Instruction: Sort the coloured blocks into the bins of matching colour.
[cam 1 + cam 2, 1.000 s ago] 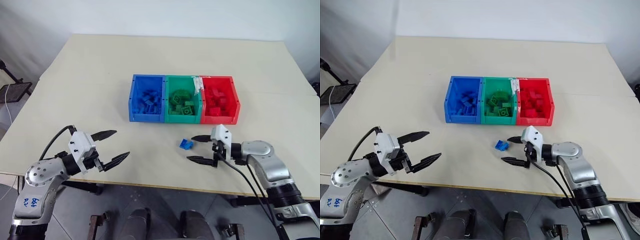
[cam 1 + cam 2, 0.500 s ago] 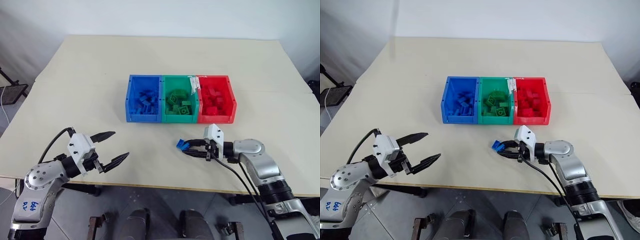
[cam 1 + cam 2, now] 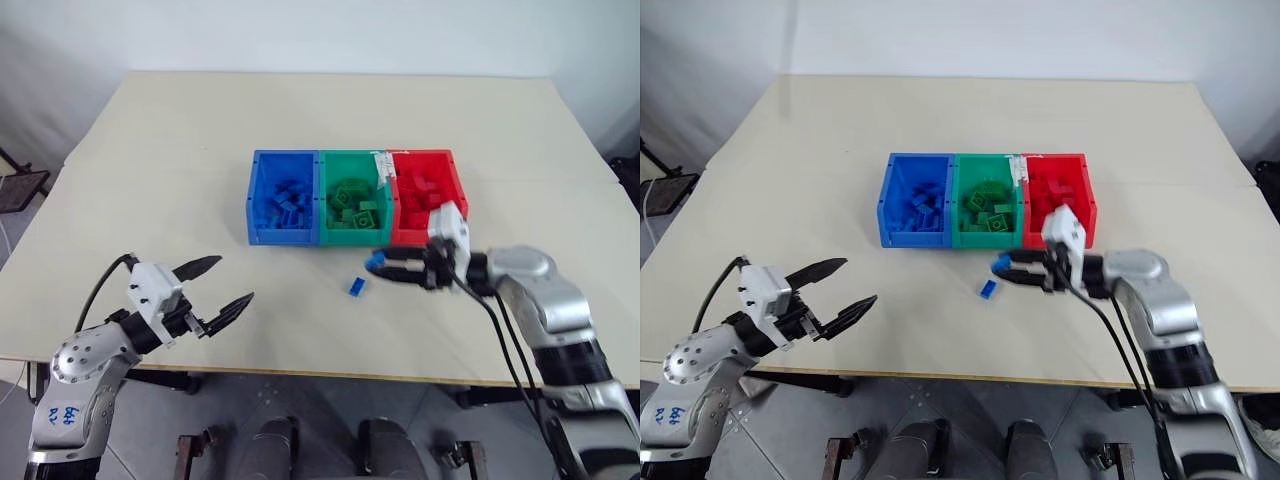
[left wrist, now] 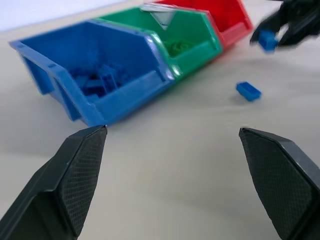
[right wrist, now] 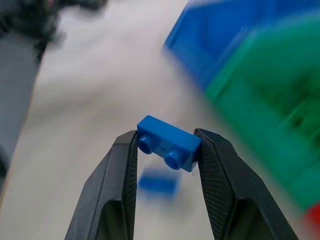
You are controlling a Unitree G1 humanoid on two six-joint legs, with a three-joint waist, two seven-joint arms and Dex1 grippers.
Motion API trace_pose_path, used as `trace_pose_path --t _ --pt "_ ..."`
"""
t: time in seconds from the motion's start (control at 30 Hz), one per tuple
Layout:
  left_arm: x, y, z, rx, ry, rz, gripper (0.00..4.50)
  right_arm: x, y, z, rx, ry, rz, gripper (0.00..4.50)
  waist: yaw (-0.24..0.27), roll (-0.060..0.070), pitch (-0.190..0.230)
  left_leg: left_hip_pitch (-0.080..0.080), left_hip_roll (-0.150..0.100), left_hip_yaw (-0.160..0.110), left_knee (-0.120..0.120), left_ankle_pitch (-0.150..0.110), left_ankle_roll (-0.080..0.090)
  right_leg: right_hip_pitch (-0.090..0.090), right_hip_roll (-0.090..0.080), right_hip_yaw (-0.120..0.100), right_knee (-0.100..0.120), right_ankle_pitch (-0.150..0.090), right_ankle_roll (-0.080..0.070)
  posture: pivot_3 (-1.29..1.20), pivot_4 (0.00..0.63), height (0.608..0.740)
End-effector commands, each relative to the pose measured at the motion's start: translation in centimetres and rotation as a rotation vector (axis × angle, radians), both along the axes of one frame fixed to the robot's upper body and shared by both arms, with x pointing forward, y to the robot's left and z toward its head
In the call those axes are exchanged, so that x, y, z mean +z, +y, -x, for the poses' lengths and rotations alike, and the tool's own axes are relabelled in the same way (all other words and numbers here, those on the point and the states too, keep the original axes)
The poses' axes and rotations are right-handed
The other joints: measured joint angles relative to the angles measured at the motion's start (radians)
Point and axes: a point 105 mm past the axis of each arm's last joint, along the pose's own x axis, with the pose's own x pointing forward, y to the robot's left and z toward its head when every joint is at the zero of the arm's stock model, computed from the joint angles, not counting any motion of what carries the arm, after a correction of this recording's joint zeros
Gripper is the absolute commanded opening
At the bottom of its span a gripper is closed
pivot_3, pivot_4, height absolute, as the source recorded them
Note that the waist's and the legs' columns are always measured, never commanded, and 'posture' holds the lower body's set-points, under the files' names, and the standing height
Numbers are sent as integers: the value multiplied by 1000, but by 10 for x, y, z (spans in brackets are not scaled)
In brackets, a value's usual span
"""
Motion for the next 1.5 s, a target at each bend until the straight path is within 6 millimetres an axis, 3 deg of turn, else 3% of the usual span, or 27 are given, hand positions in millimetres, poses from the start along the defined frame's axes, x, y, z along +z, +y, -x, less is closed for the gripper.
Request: trace_pose_path --t 0.03,0.23,0.4,0.57,0.7,0.83,0.97,1.03,1.17,1.27,1.4,1.5 --pt "10 11 4 70 -46 26 4500 31 33 -17 -17 -53 -66 1356 -3 0 0 0 0 0 0 0 0 0 0 0 0 0 0 0 150 740" --pt "5 21 9 136 -43 19 4500 48 81 -65 -234 -129 -3 1356 -10 0 0 -1 -2 -1 -1 0 0 -3 -1 1 2 0 0 0 150 740" --pt "5 21 9 157 -53 22 4500 58 101 -77 -258 -123 -34 1356 -11 0 0 -2 -4 -3 -1 0 0 -5 -2 1 6 0 0 0 150 740" --pt "4 18 10 157 -54 25 4500 59 101 -71 -202 -130 -61 3058 -12 0 0 -2 -4 -3 -1 0 0 -5 -2 1 8 0 0 0 150 740" --pt "3 15 7 134 -46 22 4500 59 74 -63 -175 -148 -92 4446 -8 0 0 -2 -4 -3 -2 0 0 -4 -2 1 8 0 0 0 150 740" --pt "4 8 1 90 -42 14 4500 46 35 -40 -110 -190 -71 4482 -1 0 0 -3 -5 -4 -1 0 1 -4 -2 1 7 0 0 0 150 740" --pt "8 -6 -12 0 -38 16 4500 17 -33 -2 -86 -312 67 4482 18 0 0 -3 -4 -3 -1 0 1 -3 -2 0 2 0 0 0 150 740" --pt "8 -13 -16 -51 -27 4 4500 2 -63 7 -134 -298 113 4482 19 0 0 -3 -4 -1 -1 0 1 -2 -2 0 0 0 0 0 150 740" --pt "4 -22 -21 -125 6 -19 4500 -18 -103 19 -212 -262 160 4482 2 0 0 -1 -4 6 -1 0 1 -2 -2 1 -1 1 1 0 150 740" --pt "1 -34 -34 -178 23 -58 4500 -36 -154 31 -342 -199 150 4482 13 0 0 0 -1 8 -1 0 1 0 -1 0 0 0 1 0 150 740" --pt "4 -47 -46 -232 17 -73 4500 -53 -174 46 -361 -165 192 4482 16 0 0 0 -1 12 1 0 2 1 -1 0 -1 1 1 0 150 740" --pt "6 -47 -47 -238 -2 -80 4500 -56 -159 48 -314 -137 163 4482 8 0 0 1 0 13 2 0 2 1 -1 0 -1 1 1 0 150 740"
